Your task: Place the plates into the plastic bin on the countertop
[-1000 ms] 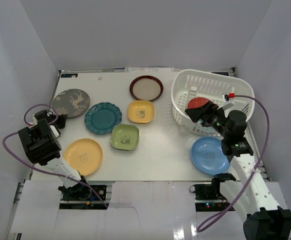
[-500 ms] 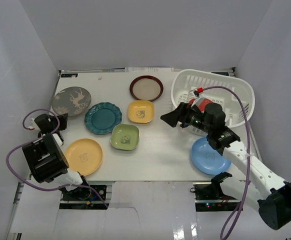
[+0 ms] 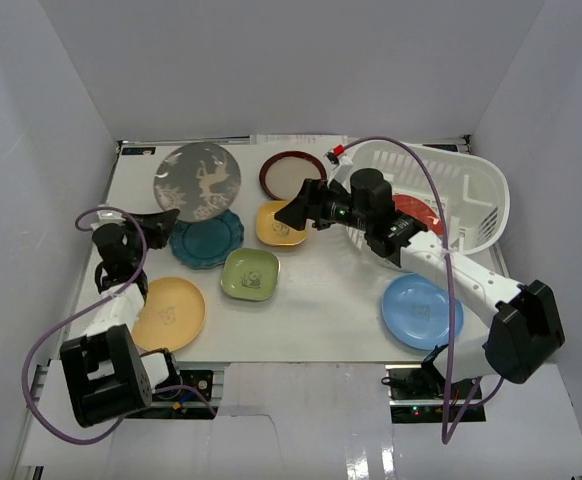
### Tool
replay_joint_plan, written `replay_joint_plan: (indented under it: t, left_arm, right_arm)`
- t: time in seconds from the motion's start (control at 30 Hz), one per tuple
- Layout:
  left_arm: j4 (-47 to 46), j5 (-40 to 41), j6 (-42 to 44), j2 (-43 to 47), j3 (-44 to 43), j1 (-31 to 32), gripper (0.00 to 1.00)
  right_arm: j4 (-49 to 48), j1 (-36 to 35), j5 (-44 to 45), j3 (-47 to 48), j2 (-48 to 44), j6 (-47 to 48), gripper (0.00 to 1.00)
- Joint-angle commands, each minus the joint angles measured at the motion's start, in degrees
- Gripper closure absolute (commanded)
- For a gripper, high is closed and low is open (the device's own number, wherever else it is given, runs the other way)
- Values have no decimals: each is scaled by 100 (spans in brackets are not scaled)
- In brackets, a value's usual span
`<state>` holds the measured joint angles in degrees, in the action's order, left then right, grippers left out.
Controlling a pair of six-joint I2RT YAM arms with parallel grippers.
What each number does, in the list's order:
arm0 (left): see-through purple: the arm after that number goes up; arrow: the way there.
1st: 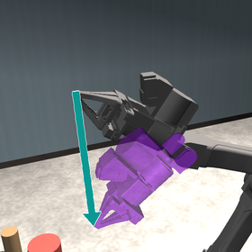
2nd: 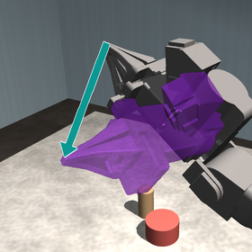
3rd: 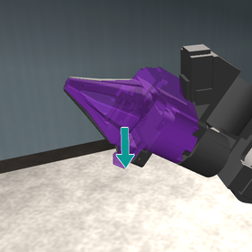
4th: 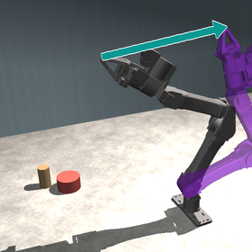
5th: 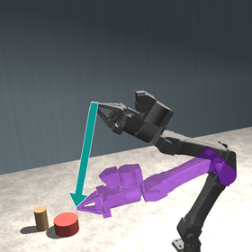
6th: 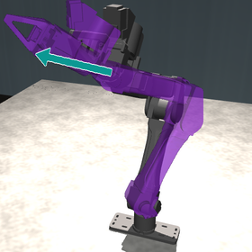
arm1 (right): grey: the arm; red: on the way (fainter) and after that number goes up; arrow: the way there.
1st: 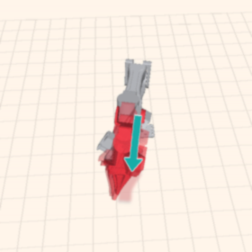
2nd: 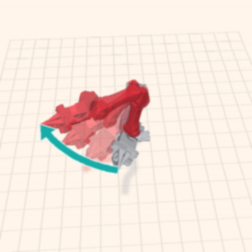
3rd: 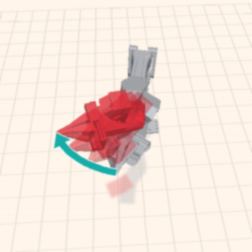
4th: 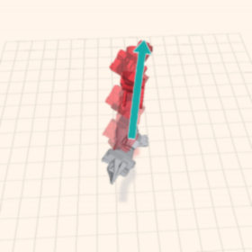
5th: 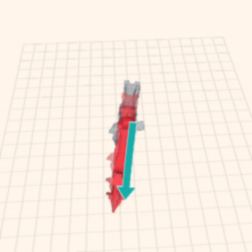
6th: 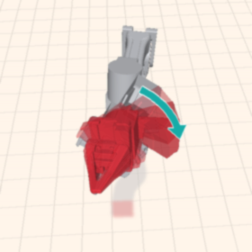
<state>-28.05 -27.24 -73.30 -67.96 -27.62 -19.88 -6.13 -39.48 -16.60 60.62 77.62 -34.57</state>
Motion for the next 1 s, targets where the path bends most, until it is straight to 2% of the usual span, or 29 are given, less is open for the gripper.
replay_joint_plan:
  t: [0.0,0.2,0.37,0.5,0.53,0.6,0.63,0.7,0.73,0.8,0.83,0.87,0.9,0.93,0.97]
  left_arm:
    - [18,-835,157,878,72,623,100]
    - [581,-1116,307,1741,37,1187,100]
    - [792,-1292,404,1989,19,1670,100]
    - [837,-1362,456,2006,81,1900,100]
    - [845,-1380,457,2032,107,1900,100]
    - [871,-1467,509,2042,134,2101,100]
    - [898,-1485,536,2042,134,2111,100]
    - [1091,-1451,719,2050,64,2111,100]
    - [1213,-1433,825,2033,2,2111,94]
    - [1644,-1406,1245,1893,-356,2111,74]
    - [1802,-1354,1456,1814,-532,2111,50]
    - [2386,-1310,1789,1578,-778,2111,44]
    - [2845,-1144,2680,1419,-1503,2111,41]
    - [3406,-586,3089,1261,-1867,2111,38]
    - [4003,-293,3380,1146,-2149,2111,36]
  right_arm:
    - [-37,-7,174,485,427,152,10]
    - [-2,133,569,416,456,222,10]
    - [-63,257,474,196,367,82,10]
    - [-388,266,79,47,455,-216,0]
    - [-458,266,61,20,464,-330,13]
    - [-678,266,43,-93,429,-454,31]
    - [-757,266,78,-146,403,-524,58]
    - [-968,274,191,-313,263,-726,79]
    - [-978,283,244,-331,227,-770,92]
    - [-978,362,350,-358,17,-867,92]
    - [-986,397,350,-358,-54,-885,92]
    - [-969,563,307,-349,-246,-929,92]
    - [-969,678,254,-340,-370,-946,92]
    - [-969,818,141,-340,-484,-999,92]
    - [-969,1255,-8,-358,-633,-1069,92]
